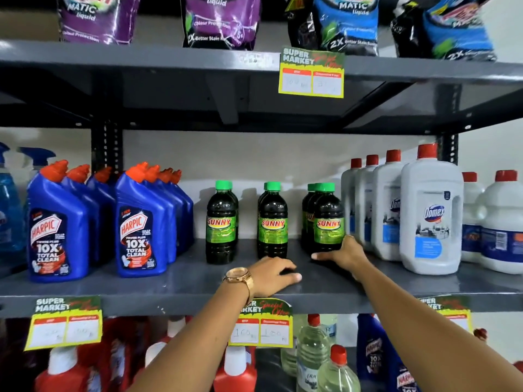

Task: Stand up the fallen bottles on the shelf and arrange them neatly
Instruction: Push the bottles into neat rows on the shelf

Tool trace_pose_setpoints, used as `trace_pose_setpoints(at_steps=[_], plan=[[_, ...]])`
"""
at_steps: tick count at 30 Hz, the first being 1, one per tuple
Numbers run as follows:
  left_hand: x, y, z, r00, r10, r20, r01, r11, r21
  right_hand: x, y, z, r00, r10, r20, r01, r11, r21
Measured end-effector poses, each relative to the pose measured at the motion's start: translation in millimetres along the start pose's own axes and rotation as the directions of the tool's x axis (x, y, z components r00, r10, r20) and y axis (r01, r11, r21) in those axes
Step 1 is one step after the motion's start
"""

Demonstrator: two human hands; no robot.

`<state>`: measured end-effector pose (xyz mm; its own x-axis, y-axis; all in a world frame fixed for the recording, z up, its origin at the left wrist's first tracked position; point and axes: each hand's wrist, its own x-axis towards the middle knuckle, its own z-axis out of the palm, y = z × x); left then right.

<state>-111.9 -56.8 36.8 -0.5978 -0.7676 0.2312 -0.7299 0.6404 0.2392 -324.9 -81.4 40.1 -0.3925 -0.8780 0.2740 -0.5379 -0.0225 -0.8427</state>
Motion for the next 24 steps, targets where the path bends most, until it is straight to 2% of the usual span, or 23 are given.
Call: trace_pose_setpoints(at_steps=[8,15,24], plan=[[2.0,-3.2,4.1,0.998,-0.020,0.058,0.018,0.999,0.036,0.0,-2.0,5.2,1.000,0.000,-0.024,-0.003,0.992,-0.127],[0.8,-3.6,1.9,0.999,-0.017,0.050,0.018,1.000,-0.012,0.8,0.0,0.4,1.000,0.000,-0.008,0.000,1.000,-0.003],[1.1,-3.3,1.9,0.999,-0.024,0.037,0.025,0.999,-0.027,6.4,5.2,1.3,1.000,-0.024,0.009,0.024,1.000,0.001]])
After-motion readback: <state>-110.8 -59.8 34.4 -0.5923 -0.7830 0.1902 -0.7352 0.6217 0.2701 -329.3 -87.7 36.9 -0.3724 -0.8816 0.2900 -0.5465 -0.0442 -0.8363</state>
